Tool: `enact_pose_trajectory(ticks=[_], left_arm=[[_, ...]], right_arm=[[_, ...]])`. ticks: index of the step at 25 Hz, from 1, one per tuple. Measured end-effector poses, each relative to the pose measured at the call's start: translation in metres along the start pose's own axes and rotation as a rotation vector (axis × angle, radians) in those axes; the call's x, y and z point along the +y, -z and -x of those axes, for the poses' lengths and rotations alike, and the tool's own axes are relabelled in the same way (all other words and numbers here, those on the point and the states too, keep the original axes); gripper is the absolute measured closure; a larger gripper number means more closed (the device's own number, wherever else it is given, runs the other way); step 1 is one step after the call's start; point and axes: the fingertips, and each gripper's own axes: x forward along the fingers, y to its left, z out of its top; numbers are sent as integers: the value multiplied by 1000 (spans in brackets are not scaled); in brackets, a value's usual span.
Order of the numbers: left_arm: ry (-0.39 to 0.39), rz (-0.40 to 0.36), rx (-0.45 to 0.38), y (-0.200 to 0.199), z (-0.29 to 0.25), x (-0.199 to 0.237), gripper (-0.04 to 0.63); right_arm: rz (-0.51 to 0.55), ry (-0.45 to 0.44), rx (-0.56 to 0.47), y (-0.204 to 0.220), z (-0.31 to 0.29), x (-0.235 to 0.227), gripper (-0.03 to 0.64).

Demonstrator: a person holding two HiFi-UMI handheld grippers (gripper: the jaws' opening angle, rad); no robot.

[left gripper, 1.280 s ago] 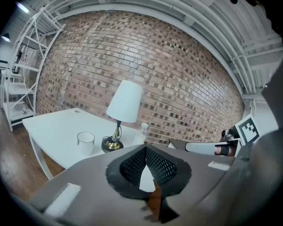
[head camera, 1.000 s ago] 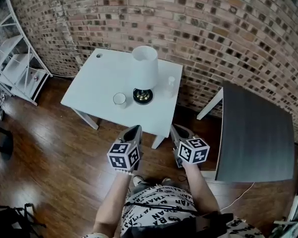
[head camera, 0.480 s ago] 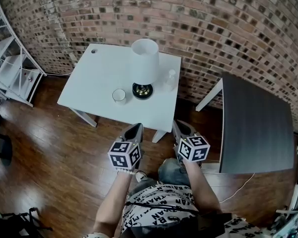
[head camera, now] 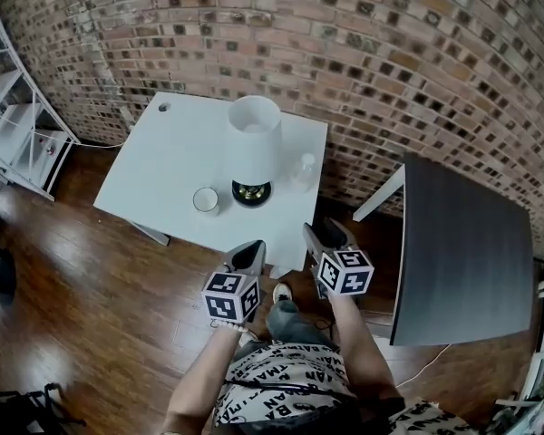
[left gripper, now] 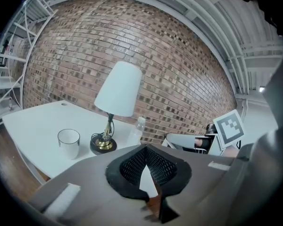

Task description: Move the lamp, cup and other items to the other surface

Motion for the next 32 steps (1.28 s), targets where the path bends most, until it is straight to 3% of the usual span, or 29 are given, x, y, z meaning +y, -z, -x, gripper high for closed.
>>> enact_pose_trajectory(ticks=[14,27,32], left_arm=[[-45,-47,24,-27,-113,-2,595],[-100,-17,26,-37,-156,16,595],[-100,-7,37,-31,-161,20,595]], right_arm=[[147,-57,15,-60,-124,-61,360],[290,-120,101,-55,-181,-63,366],[286,-136,106,-53,-185,-62,405]])
